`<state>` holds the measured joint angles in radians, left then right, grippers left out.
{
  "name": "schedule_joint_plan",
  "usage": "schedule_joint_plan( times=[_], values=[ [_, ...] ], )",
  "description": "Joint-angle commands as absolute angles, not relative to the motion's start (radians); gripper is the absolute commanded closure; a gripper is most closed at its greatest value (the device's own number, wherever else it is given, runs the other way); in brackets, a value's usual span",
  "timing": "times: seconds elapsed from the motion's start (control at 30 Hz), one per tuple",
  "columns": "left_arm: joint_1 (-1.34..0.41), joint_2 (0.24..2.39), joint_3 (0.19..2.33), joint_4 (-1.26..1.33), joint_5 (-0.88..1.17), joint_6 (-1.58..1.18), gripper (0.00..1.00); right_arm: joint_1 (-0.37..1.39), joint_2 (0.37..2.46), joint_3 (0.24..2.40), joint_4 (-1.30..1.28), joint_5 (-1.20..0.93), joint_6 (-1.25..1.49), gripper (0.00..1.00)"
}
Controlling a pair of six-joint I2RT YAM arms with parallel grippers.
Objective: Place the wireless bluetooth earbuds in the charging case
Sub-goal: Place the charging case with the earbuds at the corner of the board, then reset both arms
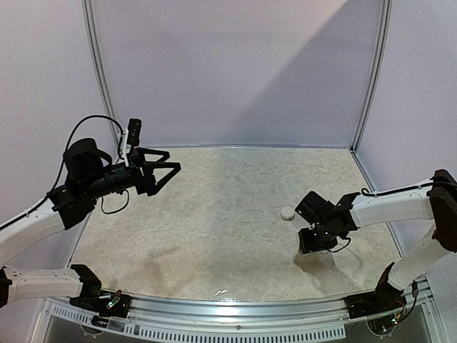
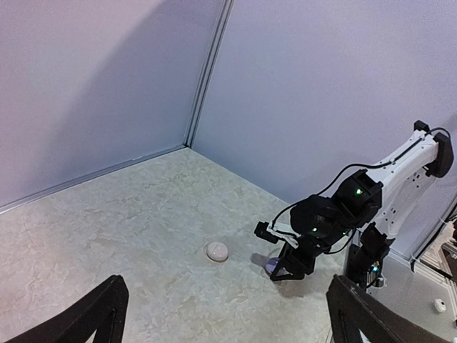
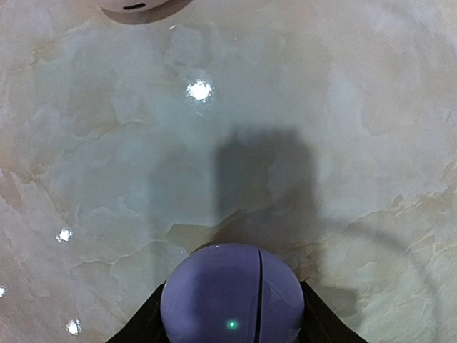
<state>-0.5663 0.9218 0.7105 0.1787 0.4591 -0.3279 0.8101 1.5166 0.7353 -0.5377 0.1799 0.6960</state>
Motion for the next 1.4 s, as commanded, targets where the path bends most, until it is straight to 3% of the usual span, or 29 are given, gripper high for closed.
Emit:
schedule_joint_plan(
  times=[0.0,0.13,0.57,0.63,0.7,0.73,0.77,0.93,1.07,1.2,1.37],
  values=[
    [-0.554,0.918,0.702,0.164,0.458,-0.32,0.01,0.808,1.567,0.75,-0.6,0.105,0.696,0.48],
    [-0.552,0.918,0.7,0.162,0.458,-0.317,0.01,0.807,1.572,0.763,-0.612,0.114,0.688,0.37],
    [-0.552,0.902,0.69,0.162,0.448,-0.31,0.01,0.808,1.598,0.883,-0.744,0.16,0.644,0.31],
    [-0.551,0.899,0.69,0.161,0.447,-0.308,0.01,0.807,1.6,0.912,-0.785,0.19,0.638,0.25],
    [-0.551,0.898,0.687,0.154,0.44,-0.303,0.01,0.807,1.586,0.94,-0.827,0.239,0.639,0.15],
    [-0.549,0.897,0.684,0.151,0.429,-0.302,0.01,0.807,1.566,0.96,-0.853,0.274,0.642,0.04],
    [-0.545,0.897,0.683,0.143,0.414,-0.302,0.01,0.807,1.552,0.983,-0.882,0.312,0.647,0.01],
    [-0.476,0.87,0.618,0.133,0.293,-0.336,0.01,0.808,1.426,1.126,-0.928,0.413,0.583,0.01],
    [-0.347,0.848,0.569,0.062,0.181,-0.353,0.01,0.801,1.283,1.171,-0.807,0.44,0.473,0.01],
    [-0.202,0.821,0.494,0.05,0.071,-0.369,0.01,0.666,1.136,1.066,-0.639,0.402,0.469,0.01],
    [-0.037,0.788,0.389,0.117,0.06,-0.319,0.01,0.403,0.845,0.716,-0.314,0.371,0.478,0.01]
  ],
)
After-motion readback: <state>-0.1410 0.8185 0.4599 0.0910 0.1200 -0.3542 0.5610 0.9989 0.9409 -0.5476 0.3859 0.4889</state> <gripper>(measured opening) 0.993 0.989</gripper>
